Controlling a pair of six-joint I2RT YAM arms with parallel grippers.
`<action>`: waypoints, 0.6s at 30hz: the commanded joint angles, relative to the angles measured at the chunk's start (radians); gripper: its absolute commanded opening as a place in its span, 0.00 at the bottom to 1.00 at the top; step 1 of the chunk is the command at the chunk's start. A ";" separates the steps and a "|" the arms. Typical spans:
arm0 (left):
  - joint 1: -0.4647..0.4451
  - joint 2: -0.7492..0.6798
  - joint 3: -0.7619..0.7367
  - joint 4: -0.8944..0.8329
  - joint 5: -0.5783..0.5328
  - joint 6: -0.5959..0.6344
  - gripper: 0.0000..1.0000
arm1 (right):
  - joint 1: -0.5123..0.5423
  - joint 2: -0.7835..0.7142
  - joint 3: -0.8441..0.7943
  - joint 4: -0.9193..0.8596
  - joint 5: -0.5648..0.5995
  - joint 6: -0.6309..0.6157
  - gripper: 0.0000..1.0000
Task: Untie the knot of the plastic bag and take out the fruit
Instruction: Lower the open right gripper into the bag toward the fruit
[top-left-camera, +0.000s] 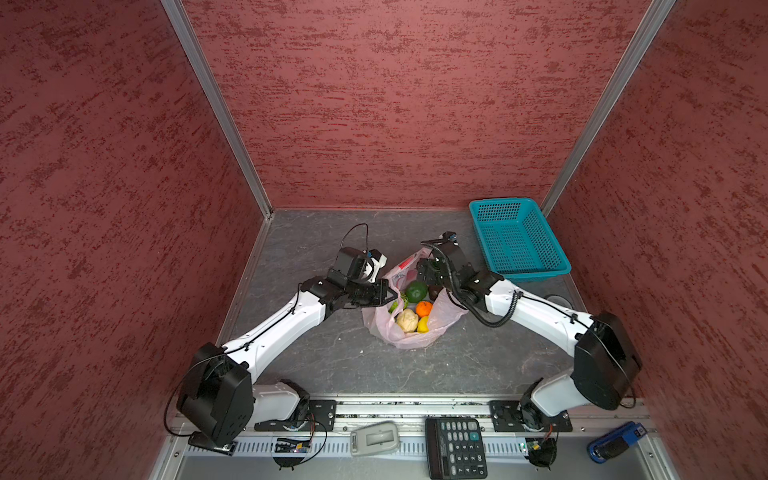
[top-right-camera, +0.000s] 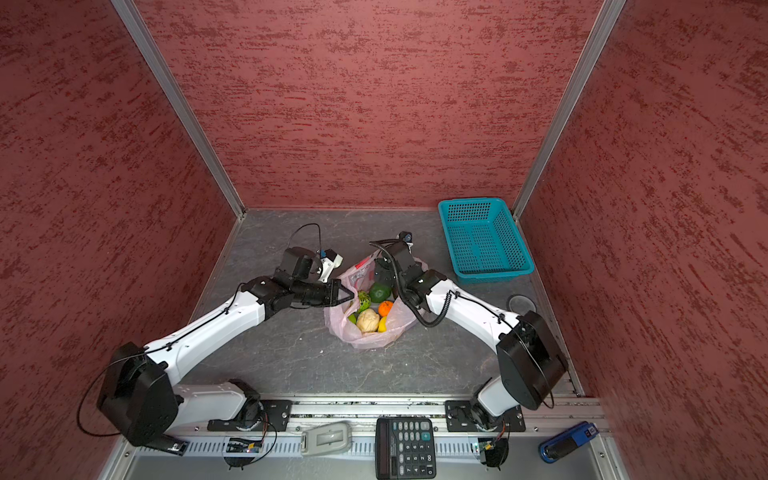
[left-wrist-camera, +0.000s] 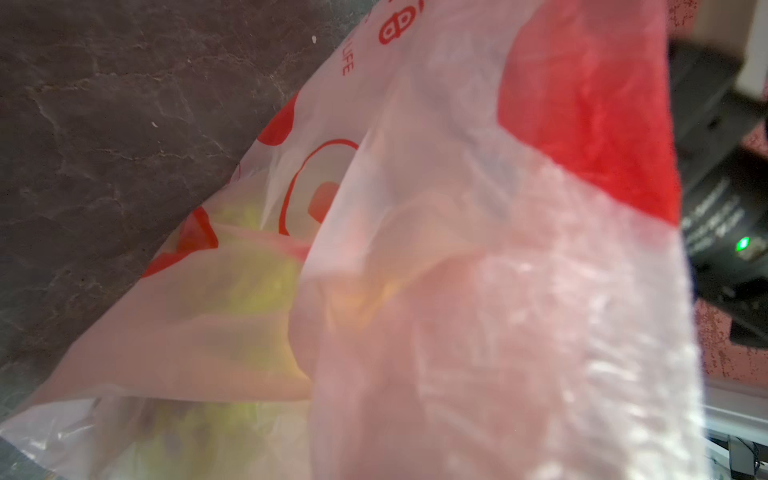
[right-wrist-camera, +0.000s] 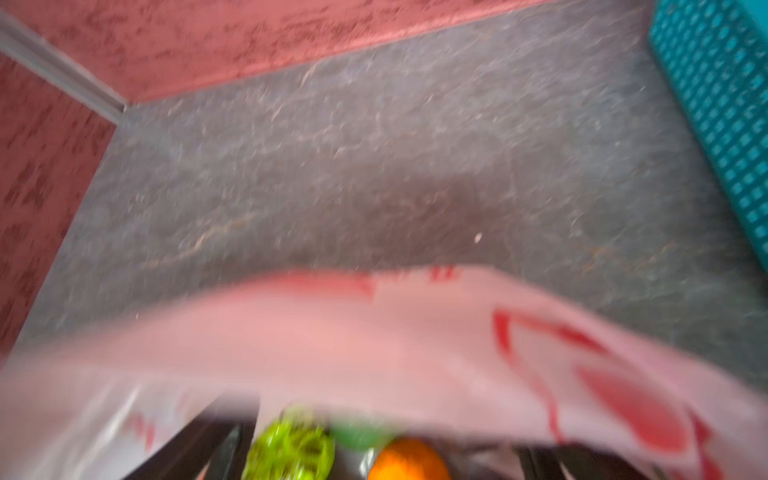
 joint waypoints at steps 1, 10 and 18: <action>0.007 0.018 0.055 0.046 -0.031 -0.036 0.00 | 0.062 -0.081 -0.007 -0.145 -0.054 0.026 0.95; 0.036 0.021 0.047 0.046 -0.024 -0.054 0.00 | 0.118 0.009 -0.010 -0.153 -0.088 0.000 0.97; 0.063 -0.012 0.018 0.069 -0.010 -0.060 0.00 | 0.091 0.090 0.037 -0.390 -0.058 0.024 0.98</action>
